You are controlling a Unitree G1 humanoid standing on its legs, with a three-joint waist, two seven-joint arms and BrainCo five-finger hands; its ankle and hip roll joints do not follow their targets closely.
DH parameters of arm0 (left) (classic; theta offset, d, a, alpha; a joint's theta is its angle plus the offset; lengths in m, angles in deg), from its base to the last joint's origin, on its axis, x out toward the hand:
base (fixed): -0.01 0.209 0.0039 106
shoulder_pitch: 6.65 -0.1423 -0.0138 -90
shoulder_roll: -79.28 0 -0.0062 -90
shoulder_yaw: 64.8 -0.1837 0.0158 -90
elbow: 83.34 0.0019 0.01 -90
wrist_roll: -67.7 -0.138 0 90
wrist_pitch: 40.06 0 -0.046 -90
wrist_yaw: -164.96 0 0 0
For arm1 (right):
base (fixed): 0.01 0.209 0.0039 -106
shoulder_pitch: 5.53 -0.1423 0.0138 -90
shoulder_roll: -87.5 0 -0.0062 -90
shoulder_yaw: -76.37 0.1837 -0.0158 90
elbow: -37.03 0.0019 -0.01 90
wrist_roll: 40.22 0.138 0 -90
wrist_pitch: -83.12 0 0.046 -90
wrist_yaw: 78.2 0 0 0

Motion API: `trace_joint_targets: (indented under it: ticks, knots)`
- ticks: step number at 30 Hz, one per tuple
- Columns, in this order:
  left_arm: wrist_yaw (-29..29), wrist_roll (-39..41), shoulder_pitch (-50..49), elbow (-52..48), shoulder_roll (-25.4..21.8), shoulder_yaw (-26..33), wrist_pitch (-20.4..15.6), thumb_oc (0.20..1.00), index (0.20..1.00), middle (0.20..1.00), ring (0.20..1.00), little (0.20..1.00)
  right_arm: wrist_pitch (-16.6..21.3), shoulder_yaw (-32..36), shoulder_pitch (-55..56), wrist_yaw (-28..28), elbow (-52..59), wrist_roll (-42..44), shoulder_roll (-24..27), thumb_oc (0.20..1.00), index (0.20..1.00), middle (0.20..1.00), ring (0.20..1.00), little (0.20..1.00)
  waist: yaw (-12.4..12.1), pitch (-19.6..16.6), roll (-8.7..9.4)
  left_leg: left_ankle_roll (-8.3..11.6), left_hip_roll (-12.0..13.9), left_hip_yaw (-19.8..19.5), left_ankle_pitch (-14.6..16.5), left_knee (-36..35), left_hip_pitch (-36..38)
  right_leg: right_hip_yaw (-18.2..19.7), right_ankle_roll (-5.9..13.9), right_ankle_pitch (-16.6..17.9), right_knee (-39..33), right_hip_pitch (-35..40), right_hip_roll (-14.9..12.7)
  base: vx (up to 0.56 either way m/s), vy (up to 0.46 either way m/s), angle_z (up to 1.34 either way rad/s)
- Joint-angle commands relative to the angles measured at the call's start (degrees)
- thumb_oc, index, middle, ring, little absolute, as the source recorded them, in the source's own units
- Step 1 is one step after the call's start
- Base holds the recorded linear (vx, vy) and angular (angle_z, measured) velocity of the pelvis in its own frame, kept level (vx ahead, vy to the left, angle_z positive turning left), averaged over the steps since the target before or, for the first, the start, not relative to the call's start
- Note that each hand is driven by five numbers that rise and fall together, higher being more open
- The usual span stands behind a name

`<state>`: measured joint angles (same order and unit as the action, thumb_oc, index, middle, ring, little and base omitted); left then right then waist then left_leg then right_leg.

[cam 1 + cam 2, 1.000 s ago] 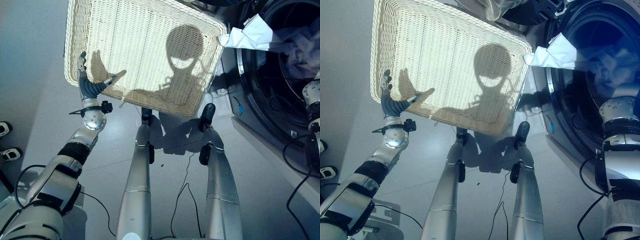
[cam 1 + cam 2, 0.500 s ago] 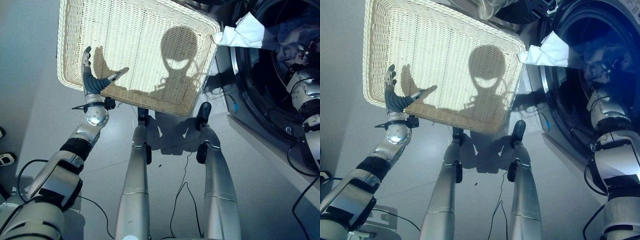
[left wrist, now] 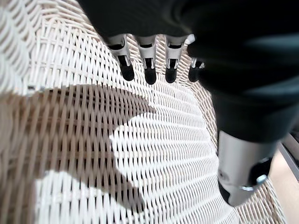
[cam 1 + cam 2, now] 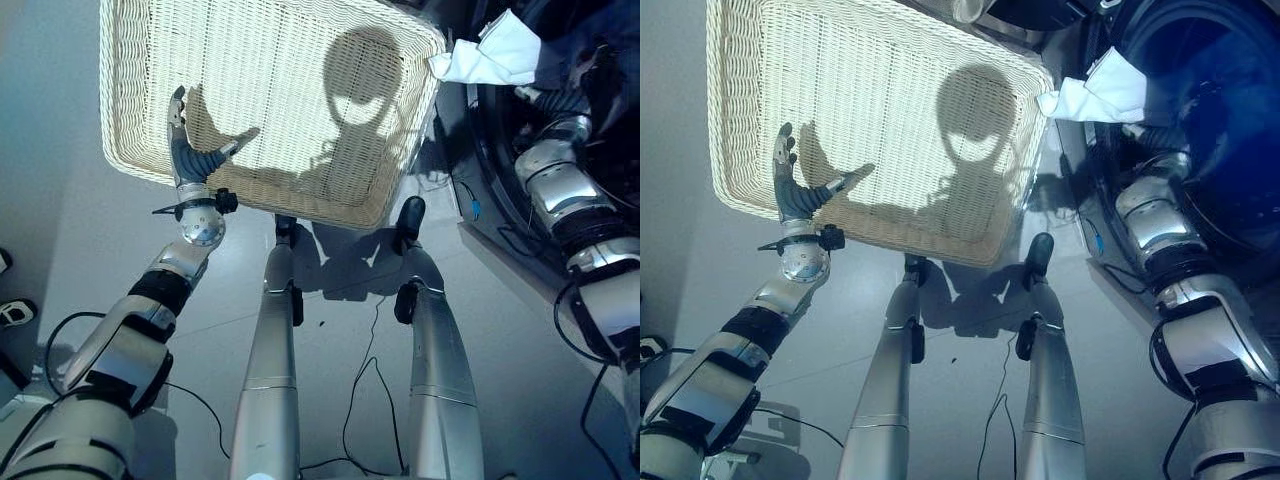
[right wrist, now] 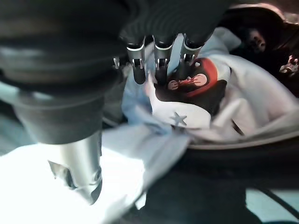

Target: Put the clothes into the washing machine.

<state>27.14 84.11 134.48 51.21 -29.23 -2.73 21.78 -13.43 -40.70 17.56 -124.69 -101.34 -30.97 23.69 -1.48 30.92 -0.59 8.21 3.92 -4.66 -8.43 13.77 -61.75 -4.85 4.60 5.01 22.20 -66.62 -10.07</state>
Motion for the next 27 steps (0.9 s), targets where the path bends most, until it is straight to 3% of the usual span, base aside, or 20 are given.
trace_joint_targets:
  ticks: [1, 13, 20, 22, 24, 26, 27]
  knots:
    - [1.55, -2.71, 1.87, 1.23, 1.89, 4.31, -0.83, 1.000, 1.000, 1.000, 1.000, 1.000, 0.49, -3.81, -0.13, -0.48, 3.80, -6.22, 2.39, 1.000, 1.000, 1.000, 1.000, 1.000, 0.26, -1.13, -1.62, -4.51, -4.81, 1.68, 4.63, 4.49, -0.23, -3.30, 2.61, 0.18, 0.57, 1.18, 3.96, 0.00, 0.000, 0.00]
    - [1.53, -3.29, 3.18, 1.34, 2.27, 4.38, -0.16, 1.000, 1.000, 1.000, 1.000, 1.000, 3.04, -7.21, 0.87, 1.22, 3.03, -14.15, 1.40, 1.000, 1.000, 1.000, 1.000, 1.000, 0.44, -1.13, -1.57, -4.21, -4.69, 1.90, 3.88, 3.51, -0.23, -3.53, 2.87, 0.81, -0.16, 1.00, 3.90, 0.00, 0.000, 0.00]
    - [1.00, -2.57, 4.67, 1.98, 2.44, 3.70, 0.02, 1.000, 1.000, 1.000, 1.000, 1.000, -0.49, -9.46, -2.53, -0.71, -0.74, -13.80, 1.34, 1.000, 1.000, 1.000, 1.000, 1.000, 0.16, -1.13, -1.94, -4.02, -4.88, 1.84, 3.68, 3.30, -0.14, -3.53, 3.07, 1.24, -0.82, 1.08, 3.77, 0.00, 0.000, 0.00]
    - [0.74, -2.44, 4.73, 2.22, 2.50, 3.74, -0.21, 1.000, 1.000, 1.000, 1.000, 1.000, -3.88, -9.36, -3.54, 0.45, -3.18, -8.31, 1.22, 1.000, 1.000, 1.000, 1.000, 1.000, -0.05, -1.13, -2.11, -3.95, -4.88, 1.89, 3.61, 3.22, -0.03, -3.51, 3.06, 1.26, -0.92, 1.20, 3.75, 0.00, 0.018, 0.00]
    - [1.17, -2.64, 3.44, 1.48, 2.50, 4.31, -0.54, 1.000, 1.000, 1.000, 1.000, 1.000, -2.68, -5.12, -1.65, -0.49, -5.06, 2.90, 0.74, 1.000, 1.000, 1.000, 1.000, 1.000, -0.09, -1.13, -2.19, -3.93, -4.71, 2.02, 3.57, 2.93, 0.22, -3.56, 2.88, 1.23, -1.09, 1.50, 3.93, 0.01, 0.037, 0.01]
    - [1.60, -3.20, 2.33, 0.81, 2.61, 4.78, -0.76, 1.000, 1.000, 1.000, 1.000, 1.000, 2.30, -0.05, 0.44, -0.44, -5.51, 15.87, 0.11, 1.000, 1.000, 1.000, 1.000, 1.000, -0.07, -1.13, -2.16, -3.90, -4.65, 2.04, 3.59, 2.74, 0.35, -3.53, 2.79, 1.32, -1.23, 1.55, 4.03, 0.00, 0.000, 0.00]
    - [1.64, -3.24, 2.22, 0.74, 2.62, 4.80, -0.77, 1.000, 1.000, 1.000, 1.000, 1.000, 2.47, 0.34, 0.62, 0.09, -5.59, 17.16, 0.06, 1.000, 1.000, 1.000, 1.000, 1.000, -0.09, -1.13, -2.15, -3.90, -4.63, 2.04, 3.61, 2.72, 0.40, -3.52, 2.78, 1.32, -1.26, 1.59, 4.05, 0.00, 0.000, 0.00]
